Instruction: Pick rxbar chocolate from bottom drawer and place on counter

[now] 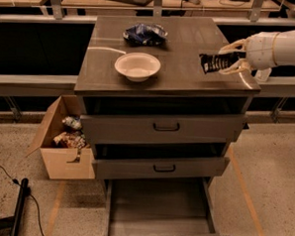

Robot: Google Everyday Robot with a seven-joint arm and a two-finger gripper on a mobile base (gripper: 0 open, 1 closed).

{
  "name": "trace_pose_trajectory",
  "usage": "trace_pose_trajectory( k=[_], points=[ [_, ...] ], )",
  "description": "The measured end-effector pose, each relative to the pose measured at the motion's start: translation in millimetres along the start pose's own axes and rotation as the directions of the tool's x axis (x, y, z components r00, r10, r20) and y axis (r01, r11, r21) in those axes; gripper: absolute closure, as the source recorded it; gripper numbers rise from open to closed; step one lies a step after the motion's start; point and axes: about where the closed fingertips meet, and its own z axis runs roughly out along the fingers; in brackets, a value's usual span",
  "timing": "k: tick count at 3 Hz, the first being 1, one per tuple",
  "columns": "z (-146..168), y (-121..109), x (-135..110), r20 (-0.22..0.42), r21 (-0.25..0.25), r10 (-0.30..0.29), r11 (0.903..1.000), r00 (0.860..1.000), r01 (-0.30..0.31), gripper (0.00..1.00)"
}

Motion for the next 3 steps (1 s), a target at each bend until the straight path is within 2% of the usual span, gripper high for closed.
trace_pose_trajectory(
  k=[1,3],
  points=[
    [33.2,-10.6,8.2,-0.028,0.029,0.014,0.9995,0.999,-0.013,0.82],
    [57.1,-26.7,17.1,-0.059,0.082,0.050,0.9956,0.997,-0.045,0.36]
  ],
)
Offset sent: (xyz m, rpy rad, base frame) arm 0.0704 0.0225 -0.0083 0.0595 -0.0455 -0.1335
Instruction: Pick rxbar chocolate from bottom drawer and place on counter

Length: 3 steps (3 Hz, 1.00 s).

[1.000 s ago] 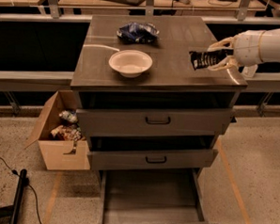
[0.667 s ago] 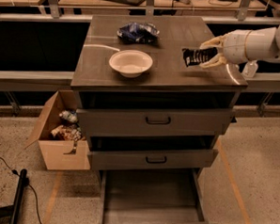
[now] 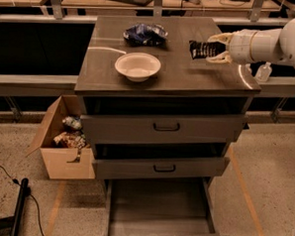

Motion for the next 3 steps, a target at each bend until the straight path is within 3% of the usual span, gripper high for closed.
trace_pose_trajectory(
  k=[1,2,3],
  points=[
    [5.3,-2.0,0.5,-0.003,-0.001,0.007,1.0000,1.000,-0.007,0.13],
    [8.1,-4.1,-1.8,0.003,-0.003,0.015,0.9999,1.000,-0.015,0.00],
    [-4.1,-15.2,0.6,-0.020,0.004,-0.011,0.9999,1.000,0.011,0.00]
  ],
)
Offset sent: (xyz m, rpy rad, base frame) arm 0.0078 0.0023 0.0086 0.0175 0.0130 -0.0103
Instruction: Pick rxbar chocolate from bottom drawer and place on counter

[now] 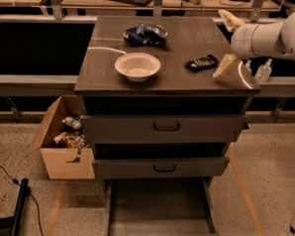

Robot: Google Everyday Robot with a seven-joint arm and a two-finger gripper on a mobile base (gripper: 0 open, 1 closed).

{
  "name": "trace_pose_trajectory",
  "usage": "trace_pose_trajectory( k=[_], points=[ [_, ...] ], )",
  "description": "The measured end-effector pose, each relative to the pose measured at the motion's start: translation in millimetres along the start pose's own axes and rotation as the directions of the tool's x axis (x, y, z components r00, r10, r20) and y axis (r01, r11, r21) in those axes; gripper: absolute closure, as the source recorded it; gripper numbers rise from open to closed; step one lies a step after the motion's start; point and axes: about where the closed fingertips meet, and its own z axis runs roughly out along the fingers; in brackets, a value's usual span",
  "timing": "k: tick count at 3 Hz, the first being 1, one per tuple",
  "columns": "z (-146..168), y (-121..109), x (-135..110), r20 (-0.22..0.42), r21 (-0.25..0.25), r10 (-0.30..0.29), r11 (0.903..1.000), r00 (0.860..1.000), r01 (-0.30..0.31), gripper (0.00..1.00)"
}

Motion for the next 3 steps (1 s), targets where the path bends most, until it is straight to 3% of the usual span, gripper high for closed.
trace_pose_trajectory(
  k=[1,2,3],
  points=[
    [-27.5,-11.6,13.7,-0.057,0.001,-0.054,0.9985,0.997,0.054,0.00],
    [-61.9,-21.2,40.7,-0.184,0.002,-0.111,0.9935,0.977,0.113,0.00],
    [-62.5,-21.9,43.4,-0.197,0.002,-0.119,0.9926,0.973,0.121,0.00]
  ],
)
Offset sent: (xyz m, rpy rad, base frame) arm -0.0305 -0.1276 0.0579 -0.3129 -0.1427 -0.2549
